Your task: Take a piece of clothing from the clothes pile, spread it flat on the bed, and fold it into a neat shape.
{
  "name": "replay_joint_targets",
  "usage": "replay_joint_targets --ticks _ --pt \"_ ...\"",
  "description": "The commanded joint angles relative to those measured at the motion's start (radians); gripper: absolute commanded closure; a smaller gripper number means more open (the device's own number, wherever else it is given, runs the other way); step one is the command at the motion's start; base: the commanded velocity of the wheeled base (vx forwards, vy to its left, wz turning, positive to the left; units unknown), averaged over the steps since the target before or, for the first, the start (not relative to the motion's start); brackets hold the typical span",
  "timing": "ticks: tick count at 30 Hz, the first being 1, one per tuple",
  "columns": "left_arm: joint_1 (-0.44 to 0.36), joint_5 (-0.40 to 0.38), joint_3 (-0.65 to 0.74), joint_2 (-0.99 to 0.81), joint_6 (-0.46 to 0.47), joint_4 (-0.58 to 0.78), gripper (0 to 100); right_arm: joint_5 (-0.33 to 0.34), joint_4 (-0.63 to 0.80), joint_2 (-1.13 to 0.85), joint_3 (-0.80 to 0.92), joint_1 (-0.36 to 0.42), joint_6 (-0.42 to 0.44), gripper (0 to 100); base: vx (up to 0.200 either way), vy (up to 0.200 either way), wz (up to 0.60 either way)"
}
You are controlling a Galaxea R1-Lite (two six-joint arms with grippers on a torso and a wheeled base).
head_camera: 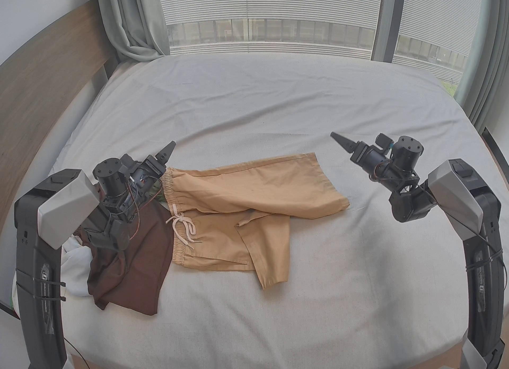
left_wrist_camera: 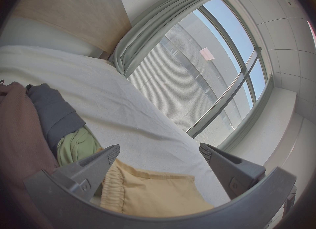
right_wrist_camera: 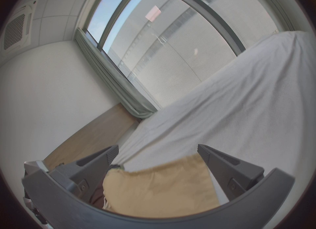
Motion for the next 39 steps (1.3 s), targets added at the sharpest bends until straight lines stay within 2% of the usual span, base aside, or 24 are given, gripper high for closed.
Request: replay_joint_targets --ticks 1,8,11,18,27,35,39 --pt "-0.008 0.016 0.107 -0.024 0.019 0.0 0 -0.003 -0.07 -0.126 0.283 0.099 -0.057 0 0.0 0.0 0.0" --pt "-0.036 -0.03 0.332 -0.112 0.087 -0.105 0 -0.003 -0.084 -0.2 0.468 0.21 -0.094 0 0.0 0.0 0.0" --pt "-0.036 -0.071 0.407 -0.139 0.108 -0.146 0 -0.003 -0.083 -0.203 0.482 0.25 -0.094 0 0.0 0.0 0.0" --pt "-0.028 -0.126 0.555 -0.216 0.134 -0.152 0 -0.003 -0.06 -0.203 0.484 0.342 -0.094 0 0.0 0.0 0.0" --pt "-0.037 -0.156 0.616 -0.219 0.3 -0.151 0 -0.003 0.045 -0.186 0.452 0.403 -0.092 0 0.0 0.0 0.0" --pt "-0.039 -0.159 0.611 -0.219 0.307 -0.151 0 -0.007 0.132 -0.109 0.369 0.438 -0.089 0 0.0 0.0 0.0" --pt "-0.036 -0.159 0.608 -0.224 0.306 -0.152 0 -0.036 0.147 -0.036 0.297 0.452 -0.089 0 0.0 0.0 0.0"
